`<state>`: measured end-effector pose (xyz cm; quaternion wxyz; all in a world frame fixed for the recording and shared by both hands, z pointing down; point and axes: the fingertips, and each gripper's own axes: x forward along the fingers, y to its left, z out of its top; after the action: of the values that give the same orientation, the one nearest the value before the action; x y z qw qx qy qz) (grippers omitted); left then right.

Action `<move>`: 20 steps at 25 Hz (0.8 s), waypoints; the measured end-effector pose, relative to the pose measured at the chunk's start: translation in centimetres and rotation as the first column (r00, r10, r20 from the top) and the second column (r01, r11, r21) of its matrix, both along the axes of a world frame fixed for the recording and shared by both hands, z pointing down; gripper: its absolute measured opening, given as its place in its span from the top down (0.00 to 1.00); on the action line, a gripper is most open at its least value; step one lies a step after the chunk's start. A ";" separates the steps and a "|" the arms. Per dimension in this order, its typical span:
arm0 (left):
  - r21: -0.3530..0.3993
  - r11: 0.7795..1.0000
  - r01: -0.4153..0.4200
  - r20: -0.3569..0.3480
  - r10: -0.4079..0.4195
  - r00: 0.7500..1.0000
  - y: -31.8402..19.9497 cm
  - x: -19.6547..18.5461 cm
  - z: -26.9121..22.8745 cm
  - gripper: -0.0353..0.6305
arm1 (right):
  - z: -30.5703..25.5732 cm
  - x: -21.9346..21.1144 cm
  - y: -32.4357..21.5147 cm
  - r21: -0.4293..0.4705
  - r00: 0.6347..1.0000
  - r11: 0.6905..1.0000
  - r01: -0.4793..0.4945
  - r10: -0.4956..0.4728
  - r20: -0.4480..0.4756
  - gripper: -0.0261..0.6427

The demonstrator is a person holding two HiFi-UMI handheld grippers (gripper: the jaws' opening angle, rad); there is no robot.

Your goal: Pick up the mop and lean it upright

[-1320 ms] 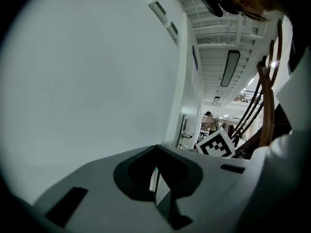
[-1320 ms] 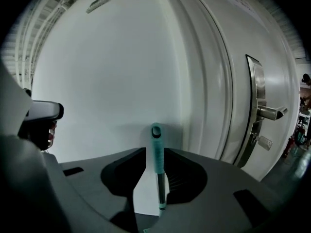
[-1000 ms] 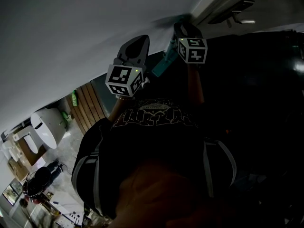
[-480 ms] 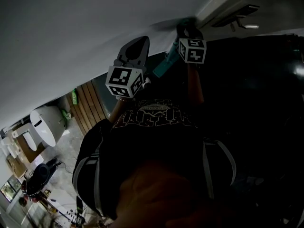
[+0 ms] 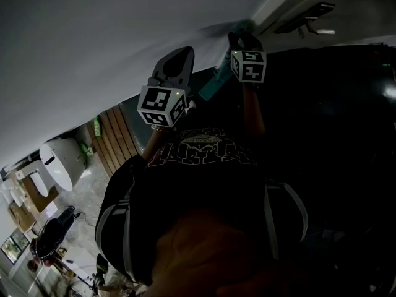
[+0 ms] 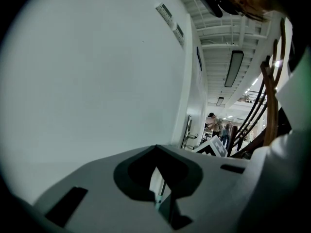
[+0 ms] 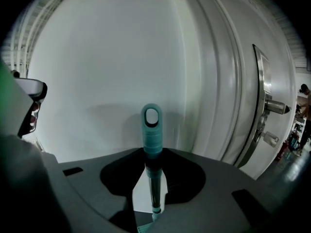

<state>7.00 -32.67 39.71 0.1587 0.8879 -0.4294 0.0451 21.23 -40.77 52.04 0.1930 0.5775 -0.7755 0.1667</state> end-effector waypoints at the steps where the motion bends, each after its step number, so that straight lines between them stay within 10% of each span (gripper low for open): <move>1: 0.000 1.000 -0.002 0.000 0.002 1.000 0.2 0.1 0.0 0.88 | -0.1 0.0 0.3 0.001 1.000 1.000 0.001 -0.001 0.002 0.78; 20: -0.018 1.000 -0.022 -0.007 0.022 1.000 5.0 4.4 0.0 0.88 | -0.8 2.2 6.9 0.018 0.999 0.999 0.038 -0.038 0.014 0.78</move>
<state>11.38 -27.66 39.68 0.1677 0.8912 -0.4187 0.0480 23.43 -33.86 51.21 0.1858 0.5630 -0.7892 0.1602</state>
